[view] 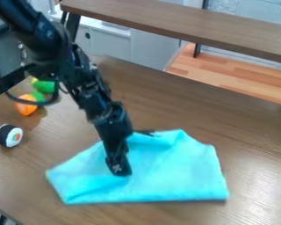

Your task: Unfold the cloth from the top left to bottom left

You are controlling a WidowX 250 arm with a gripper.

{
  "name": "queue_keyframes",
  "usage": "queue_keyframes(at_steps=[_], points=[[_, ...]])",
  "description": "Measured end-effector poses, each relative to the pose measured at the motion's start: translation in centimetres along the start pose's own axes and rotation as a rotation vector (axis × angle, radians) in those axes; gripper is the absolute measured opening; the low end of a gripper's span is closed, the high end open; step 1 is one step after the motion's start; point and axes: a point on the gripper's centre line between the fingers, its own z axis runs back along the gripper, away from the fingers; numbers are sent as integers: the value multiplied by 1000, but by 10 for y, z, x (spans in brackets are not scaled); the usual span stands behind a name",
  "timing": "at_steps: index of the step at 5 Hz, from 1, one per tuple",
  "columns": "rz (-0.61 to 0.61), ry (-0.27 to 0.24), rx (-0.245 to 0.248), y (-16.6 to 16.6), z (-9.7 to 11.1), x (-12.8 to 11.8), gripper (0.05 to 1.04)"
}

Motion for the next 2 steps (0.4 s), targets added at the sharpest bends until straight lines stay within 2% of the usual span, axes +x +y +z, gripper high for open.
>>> queue_keyframes(at_steps=[1,2], points=[[-2,-3,-34,-22,-3,3,1001],[1,-6,-38,-25,-3,4,1001]])
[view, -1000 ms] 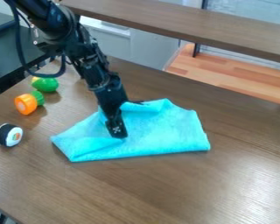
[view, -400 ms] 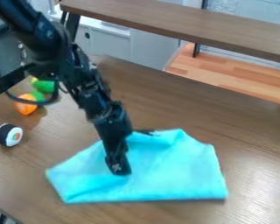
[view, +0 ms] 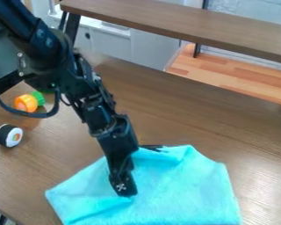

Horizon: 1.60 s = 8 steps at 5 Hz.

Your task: Unfold the cloth from the top left to bottom left

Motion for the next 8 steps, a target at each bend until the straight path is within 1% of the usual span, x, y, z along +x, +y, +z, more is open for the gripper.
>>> queue_keyframes(at_steps=[1,2,3,4,5,6,7,8], points=[[23,2,2,9,1,0,1001],[70,-5,43,41,6,-3,1001],[86,1,88,69,9,-4,1001],[126,-8,126,99,17,-9,1001],[204,-27,181,135,31,-17,1001],[264,-39,228,161,44,-27,1001],[294,-53,254,176,54,-29,1000],[307,-70,252,181,60,-28,1000]])
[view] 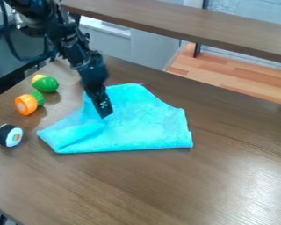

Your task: Unfold the cloth from the top left to bottom left

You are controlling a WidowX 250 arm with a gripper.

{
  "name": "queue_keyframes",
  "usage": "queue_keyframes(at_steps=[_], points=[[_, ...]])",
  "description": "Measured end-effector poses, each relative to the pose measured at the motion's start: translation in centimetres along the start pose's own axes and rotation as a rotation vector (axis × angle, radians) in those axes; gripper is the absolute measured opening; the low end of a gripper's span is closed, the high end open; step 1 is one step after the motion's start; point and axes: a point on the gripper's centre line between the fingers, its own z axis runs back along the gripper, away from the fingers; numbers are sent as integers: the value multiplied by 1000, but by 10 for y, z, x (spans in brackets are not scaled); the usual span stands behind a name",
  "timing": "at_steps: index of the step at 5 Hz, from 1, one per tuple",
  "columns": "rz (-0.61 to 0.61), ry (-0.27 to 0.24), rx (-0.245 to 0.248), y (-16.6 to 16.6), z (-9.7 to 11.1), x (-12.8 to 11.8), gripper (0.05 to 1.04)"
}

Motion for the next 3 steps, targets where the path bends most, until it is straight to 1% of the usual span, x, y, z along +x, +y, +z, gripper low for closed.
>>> queue_keyframes(at_steps=[1,2,3], points=[[15,-12,-50,-7,2,3,1000],[8,-55,-74,-12,30,20,999],[10,-59,-109,-14,57,25,999]])
